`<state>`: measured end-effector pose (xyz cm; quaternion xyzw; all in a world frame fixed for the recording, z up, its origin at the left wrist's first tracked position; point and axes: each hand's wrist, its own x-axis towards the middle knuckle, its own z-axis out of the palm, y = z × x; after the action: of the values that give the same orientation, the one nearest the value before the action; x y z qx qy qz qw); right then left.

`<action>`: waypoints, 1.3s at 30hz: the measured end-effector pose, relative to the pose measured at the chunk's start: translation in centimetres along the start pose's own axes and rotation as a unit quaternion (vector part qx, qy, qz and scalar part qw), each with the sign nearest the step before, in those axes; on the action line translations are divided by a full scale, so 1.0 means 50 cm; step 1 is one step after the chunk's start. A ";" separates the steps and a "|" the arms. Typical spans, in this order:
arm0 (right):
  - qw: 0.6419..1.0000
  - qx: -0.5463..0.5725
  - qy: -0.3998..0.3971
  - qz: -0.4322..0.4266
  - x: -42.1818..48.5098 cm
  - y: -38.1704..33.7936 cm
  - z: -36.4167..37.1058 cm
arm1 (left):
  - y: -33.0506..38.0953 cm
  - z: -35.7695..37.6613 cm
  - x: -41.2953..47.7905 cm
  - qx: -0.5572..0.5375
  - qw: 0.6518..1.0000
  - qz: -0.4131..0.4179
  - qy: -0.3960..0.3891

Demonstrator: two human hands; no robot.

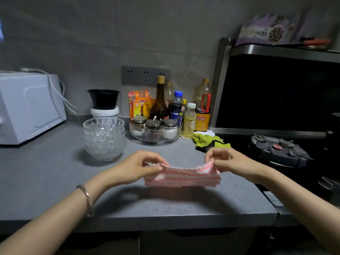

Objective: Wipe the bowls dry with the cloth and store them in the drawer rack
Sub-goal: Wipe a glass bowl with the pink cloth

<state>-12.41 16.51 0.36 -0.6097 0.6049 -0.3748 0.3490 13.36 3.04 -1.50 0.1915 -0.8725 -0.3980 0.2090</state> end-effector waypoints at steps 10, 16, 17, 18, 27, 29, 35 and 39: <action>0.984 -0.106 -0.056 0.131 -0.005 0.073 0.039 | -0.056 0.065 0.030 0.089 0.992 -0.079 -0.037; 0.972 -0.179 0.040 0.148 0.023 0.099 0.041 | -0.072 0.086 0.076 0.177 0.981 -0.079 0.020; 0.970 -0.184 0.045 0.152 0.026 0.102 0.041 | -0.076 0.089 0.080 0.184 0.979 -0.082 0.019; 0.968 -0.192 0.047 0.155 0.028 0.104 0.041 | -0.081 0.092 0.085 0.195 0.977 -0.084 0.014; 0.958 -0.240 0.074 0.136 0.041 0.121 0.045 | -0.056 0.139 0.143 0.260 0.951 -0.100 -0.135; 0.958 -0.243 0.093 0.119 0.035 0.123 0.042 | -0.048 0.139 0.154 0.213 0.957 -0.097 -0.169; 0.966 -0.141 0.198 0.092 0.010 0.104 0.046 | -0.034 0.098 0.122 -0.066 0.979 -0.127 -0.145; 0.980 0.023 0.120 0.158 -0.007 0.055 0.076 | -0.011 0.062 0.098 -0.142 0.981 -0.133 -0.004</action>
<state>-10.36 16.67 -3.85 -0.4490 0.7222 -0.3992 0.3428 7.76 2.14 -2.73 0.2729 -0.7743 -0.5432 0.1759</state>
